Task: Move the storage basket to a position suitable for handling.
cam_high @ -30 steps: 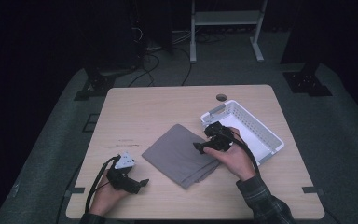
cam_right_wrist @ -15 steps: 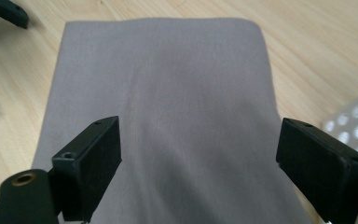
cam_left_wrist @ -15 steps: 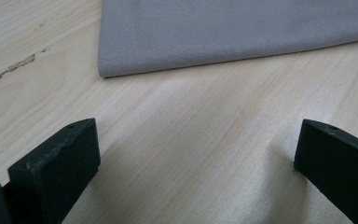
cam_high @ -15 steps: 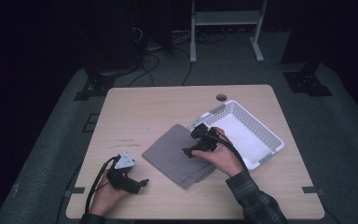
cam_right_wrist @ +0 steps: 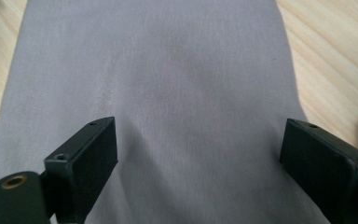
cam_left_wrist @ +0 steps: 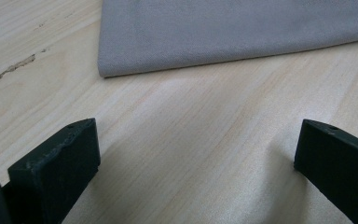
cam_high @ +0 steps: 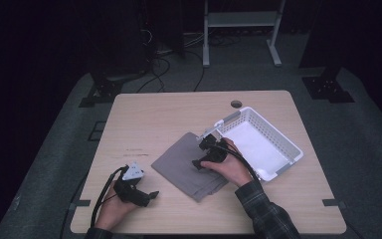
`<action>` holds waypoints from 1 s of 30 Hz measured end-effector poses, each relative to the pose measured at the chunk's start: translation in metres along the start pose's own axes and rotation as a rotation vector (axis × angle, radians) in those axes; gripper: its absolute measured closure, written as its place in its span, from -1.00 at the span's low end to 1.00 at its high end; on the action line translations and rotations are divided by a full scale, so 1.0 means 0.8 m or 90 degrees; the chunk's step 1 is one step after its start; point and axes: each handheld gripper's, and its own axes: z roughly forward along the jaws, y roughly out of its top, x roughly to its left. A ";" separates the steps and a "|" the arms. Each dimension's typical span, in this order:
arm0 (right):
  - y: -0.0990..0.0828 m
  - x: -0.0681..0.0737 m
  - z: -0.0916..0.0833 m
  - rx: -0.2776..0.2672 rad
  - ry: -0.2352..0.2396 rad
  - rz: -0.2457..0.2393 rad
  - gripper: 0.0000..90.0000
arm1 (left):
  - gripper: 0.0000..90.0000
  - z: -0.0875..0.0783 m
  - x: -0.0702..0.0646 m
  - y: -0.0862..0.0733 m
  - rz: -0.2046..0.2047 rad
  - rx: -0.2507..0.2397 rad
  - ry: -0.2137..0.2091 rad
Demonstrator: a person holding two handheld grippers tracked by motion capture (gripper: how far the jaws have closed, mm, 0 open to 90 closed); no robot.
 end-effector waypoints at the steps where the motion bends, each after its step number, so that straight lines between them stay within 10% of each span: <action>1: -0.001 0.000 0.002 -0.003 -0.002 -0.003 -0.78 | -1.00 0.000 0.000 0.000 0.002 0.000 -0.001; 13: -0.005 0.010 0.025 0.021 -0.044 -0.043 -1.00 | -1.00 0.000 0.000 0.000 0.003 0.000 -0.002; 23: -0.008 0.003 0.032 0.021 -0.016 -0.039 -1.00 | -1.00 0.000 0.000 0.000 0.003 0.000 -0.001; 30: -0.010 0.012 0.026 0.009 -0.024 -0.029 -0.72 | -1.00 0.000 0.000 0.000 0.003 0.000 -0.002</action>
